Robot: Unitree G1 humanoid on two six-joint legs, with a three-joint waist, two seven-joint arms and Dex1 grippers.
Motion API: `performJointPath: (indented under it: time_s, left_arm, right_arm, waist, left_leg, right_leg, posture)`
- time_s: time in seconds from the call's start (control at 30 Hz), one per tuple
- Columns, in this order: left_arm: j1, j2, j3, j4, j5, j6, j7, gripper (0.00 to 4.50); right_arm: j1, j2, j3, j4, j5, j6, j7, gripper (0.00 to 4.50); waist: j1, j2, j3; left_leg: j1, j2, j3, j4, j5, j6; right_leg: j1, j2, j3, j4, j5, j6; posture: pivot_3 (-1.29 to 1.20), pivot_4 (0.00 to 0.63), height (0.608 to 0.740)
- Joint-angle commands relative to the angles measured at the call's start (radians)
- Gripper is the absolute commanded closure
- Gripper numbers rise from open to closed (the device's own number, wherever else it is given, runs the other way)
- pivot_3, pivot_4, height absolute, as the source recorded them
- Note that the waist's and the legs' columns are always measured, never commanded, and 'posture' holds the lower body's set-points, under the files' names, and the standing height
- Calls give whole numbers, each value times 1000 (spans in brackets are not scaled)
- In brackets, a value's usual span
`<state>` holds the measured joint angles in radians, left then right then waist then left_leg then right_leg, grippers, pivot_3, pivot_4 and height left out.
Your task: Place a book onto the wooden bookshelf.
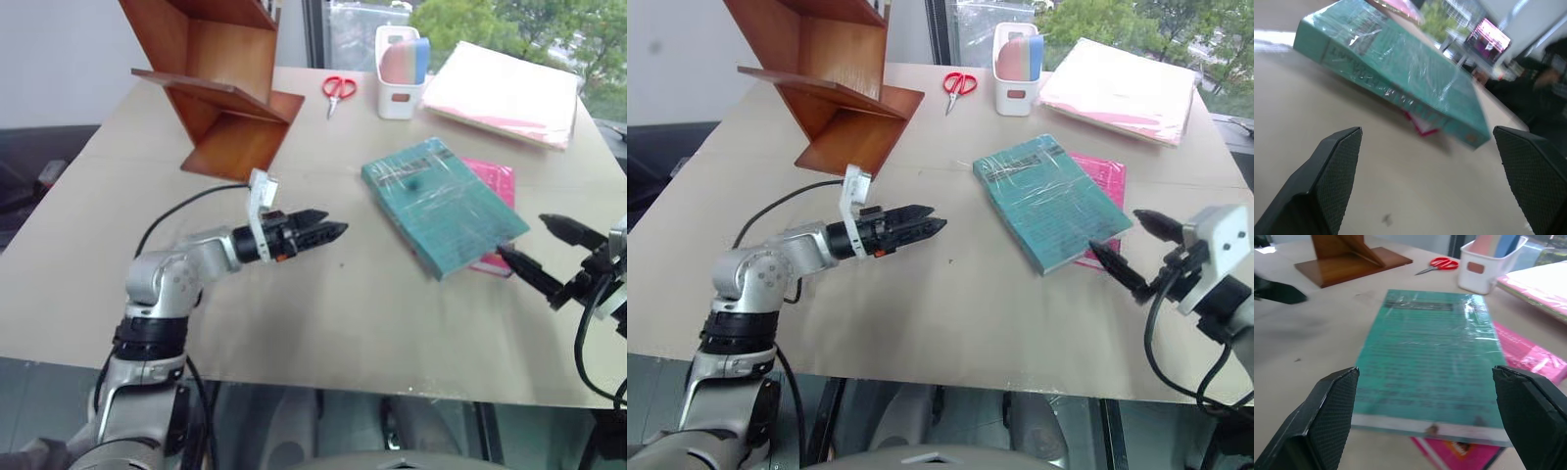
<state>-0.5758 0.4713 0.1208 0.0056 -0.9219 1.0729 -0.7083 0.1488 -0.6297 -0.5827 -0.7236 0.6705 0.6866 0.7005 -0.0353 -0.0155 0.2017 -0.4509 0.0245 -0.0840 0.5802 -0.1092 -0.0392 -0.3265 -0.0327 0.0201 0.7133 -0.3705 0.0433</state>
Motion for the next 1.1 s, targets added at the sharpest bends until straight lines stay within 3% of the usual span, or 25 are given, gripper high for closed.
performJointPath:
  time_s: [0.03, 0.17, 0.43, 0.63, 1.1]
  left_arm:
    - [-74, -58, 78, 91, -109, 181, 101, 0]
    - [-196, -261, 228, 348, -168, 300, 356, 0]
    - [-274, -442, 343, 510, -136, 262, 582, 0]
    - [-326, -504, 338, 617, -96, 187, 561, 0]
    - [-459, -531, 304, 890, 52, 12, 365, 0]
  right_arm:
    - [27, 4, 25, -60, -29, -69, -28, 28]
    - [80, -16, 91, -112, -100, -136, -17, 28]
    - [128, -10, 87, -162, -77, -138, -50, 28]
    - [163, -2, 87, -210, -67, -127, -95, 28]
    - [291, 6, 54, -288, 13, -155, -102, 28]
  waist:
    - [0, 0, 0]
    - [7, 0, -1]
    - [5, -2, 0]
    - [7, -2, 0]
    - [21, -2, 0]
  left_leg:
    - [0, 0, 0, 0, 0, 0]
    - [0, -2, -2, 1, 0, 0]
    - [-2, -2, -2, 1, 0, 0]
    - [-1, -3, -2, 1, 0, 0]
    - [-2, -3, -2, 1, 0, 0]
  right_leg:
    - [0, 0, 0, 0, 0, 0]
    - [1, -1, -2, 0, 0, 0]
    - [1, -1, -2, -1, 0, 1]
    - [1, -1, -2, -1, 0, 1]
    - [1, -2, -3, -1, 0, 1]
  posture:
    - [0, 150, 740]
    - [0, 150, 740]
    - [0, 150, 740]
    - [0, 150, 740]
    - [0, 150, 740]
